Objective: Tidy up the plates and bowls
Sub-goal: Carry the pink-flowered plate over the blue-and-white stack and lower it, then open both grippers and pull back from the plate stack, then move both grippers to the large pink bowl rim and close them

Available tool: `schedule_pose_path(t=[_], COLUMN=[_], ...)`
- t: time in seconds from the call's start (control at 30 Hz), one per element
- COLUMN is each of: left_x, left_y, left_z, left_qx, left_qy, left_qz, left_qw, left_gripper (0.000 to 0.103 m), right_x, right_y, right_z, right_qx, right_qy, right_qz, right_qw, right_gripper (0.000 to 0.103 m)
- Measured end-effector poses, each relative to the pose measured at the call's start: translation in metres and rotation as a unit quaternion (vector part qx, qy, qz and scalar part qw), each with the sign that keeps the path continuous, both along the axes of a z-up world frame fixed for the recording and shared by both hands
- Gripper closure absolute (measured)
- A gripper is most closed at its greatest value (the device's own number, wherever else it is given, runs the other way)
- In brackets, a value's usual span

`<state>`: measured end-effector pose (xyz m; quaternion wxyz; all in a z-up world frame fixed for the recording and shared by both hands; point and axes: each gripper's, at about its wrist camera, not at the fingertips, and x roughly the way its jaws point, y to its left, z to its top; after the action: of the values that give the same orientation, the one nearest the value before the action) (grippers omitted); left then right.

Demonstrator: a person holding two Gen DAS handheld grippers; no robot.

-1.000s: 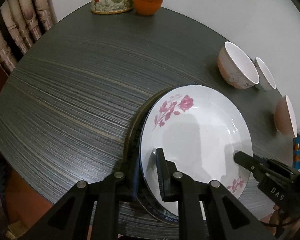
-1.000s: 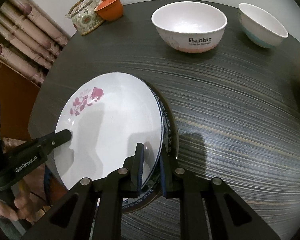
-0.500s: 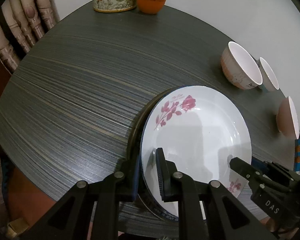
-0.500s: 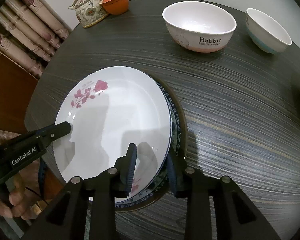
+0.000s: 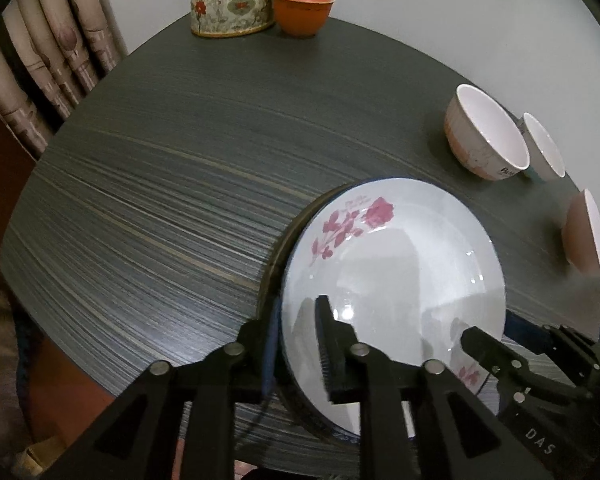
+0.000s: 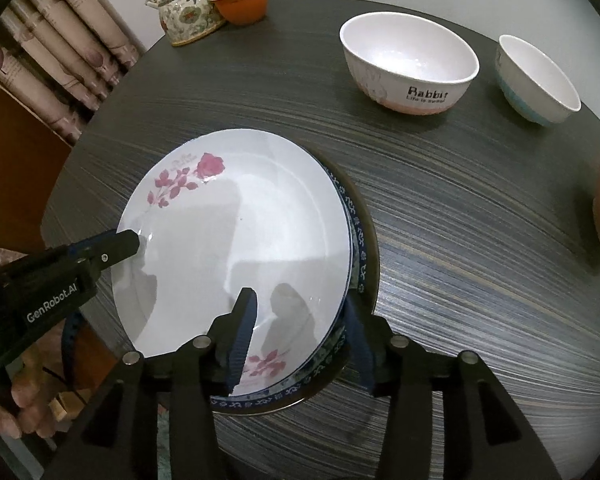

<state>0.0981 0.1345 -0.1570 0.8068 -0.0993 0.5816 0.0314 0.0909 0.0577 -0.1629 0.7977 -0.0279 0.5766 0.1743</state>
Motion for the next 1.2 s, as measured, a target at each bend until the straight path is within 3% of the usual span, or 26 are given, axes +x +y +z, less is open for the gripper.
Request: schedule_pose_path(t=[0.17,0.4,0.5,0.63,0.77,0.93,1.2], left_x=[-0.005,-0.015,-0.015,-0.015,-0.013,0.0,0.037], left_y=[-0.007,-0.026,-0.043,-0.069,-0.099,-0.141,-0.232], left_z=[0.006,0.024,0.029,0.032,0.034,0.042,0.059], left_qx=[0.016,0.039,0.039,0.027,0.03,0.031,0.014], left_qy=[-0.014,-0.047,-0.049,-0.047,-0.046,-0.049,-0.057], left_qz=[-0.001,-0.021,-0.035,-0.057,-0.081,-0.109,-0.167], left_qw=[0.9998,0.9979,0.9974,0.9969,0.9952,0.9923,0.9842], left_gripper=[0.073,0.071,0.065,0.065,0.065,0.064,0.064], right_x=[-0.005,-0.015,-0.018,-0.024,-0.031,-0.035,-0.039], right_y=[-0.002,-0.014,-0.024,-0.052,-0.092,-0.163,-0.291], right_z=[0.002,0.013,0.018,0.023,0.029,0.038,0.047], right_qx=[0.009,0.026,0.041,0.047,0.024,0.033,0.044], right_qy=[-0.006,-0.021,-0.024,-0.025,-0.039,-0.039,-0.052], right_qz=[-0.001,-0.001,-0.012,-0.035,-0.066,-0.132,-0.253], right_qw=[1.0,0.999,0.999,0.998,0.997,0.99,0.965], right_gripper=[0.056,0.051,0.049,0.049,0.049,0.049,0.049])
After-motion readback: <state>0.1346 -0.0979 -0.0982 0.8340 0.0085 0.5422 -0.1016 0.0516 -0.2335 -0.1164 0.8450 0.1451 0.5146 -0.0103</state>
